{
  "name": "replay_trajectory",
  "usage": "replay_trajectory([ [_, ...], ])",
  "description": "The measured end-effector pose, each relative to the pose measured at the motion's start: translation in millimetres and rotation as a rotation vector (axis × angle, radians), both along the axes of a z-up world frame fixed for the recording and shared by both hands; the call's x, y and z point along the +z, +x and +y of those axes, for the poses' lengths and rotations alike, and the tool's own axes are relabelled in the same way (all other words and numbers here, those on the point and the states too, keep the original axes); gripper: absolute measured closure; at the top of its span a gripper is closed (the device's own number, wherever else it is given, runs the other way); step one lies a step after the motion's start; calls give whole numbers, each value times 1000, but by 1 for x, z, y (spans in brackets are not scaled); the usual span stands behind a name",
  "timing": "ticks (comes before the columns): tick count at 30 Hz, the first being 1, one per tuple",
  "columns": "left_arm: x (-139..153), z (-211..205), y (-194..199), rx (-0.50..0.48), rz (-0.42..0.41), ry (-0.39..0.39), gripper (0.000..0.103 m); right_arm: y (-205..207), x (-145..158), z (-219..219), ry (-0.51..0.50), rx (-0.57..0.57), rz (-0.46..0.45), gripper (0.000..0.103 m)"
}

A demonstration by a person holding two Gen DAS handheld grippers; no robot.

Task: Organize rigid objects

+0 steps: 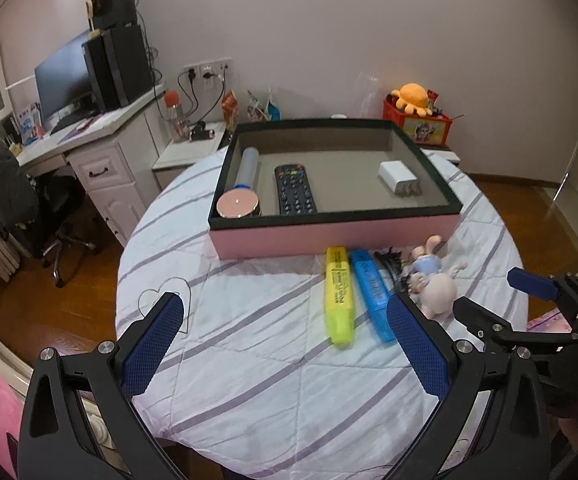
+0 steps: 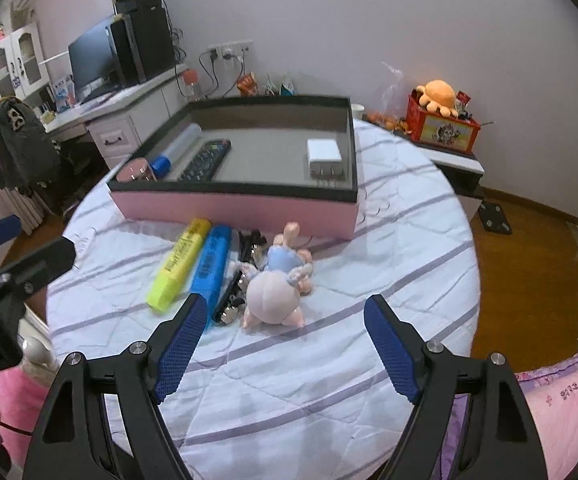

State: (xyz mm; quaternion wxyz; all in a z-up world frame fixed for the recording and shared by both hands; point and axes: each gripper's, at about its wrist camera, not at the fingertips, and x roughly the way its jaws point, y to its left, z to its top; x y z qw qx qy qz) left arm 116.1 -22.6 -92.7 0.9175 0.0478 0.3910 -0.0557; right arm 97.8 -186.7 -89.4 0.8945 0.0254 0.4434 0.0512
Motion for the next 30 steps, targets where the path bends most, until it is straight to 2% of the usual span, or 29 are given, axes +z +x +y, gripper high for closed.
replay_trajectory([
  [10,-23,12,18,6,53,-6,0,25,-37,4,-41,-29,71,21],
  [13,-26,13,22,2,62,-1,0,32,-45,5,-17,-25,82,21],
  [19,-31,14,28,-9,74,0,0,39,-47,1,0,-43,36,21],
  [24,-35,14,32,-14,85,-3,0,42,-50,-12,40,-51,39,21],
  [30,-39,9,34,-32,99,3,0,42,-48,-10,14,-75,14,20],
])
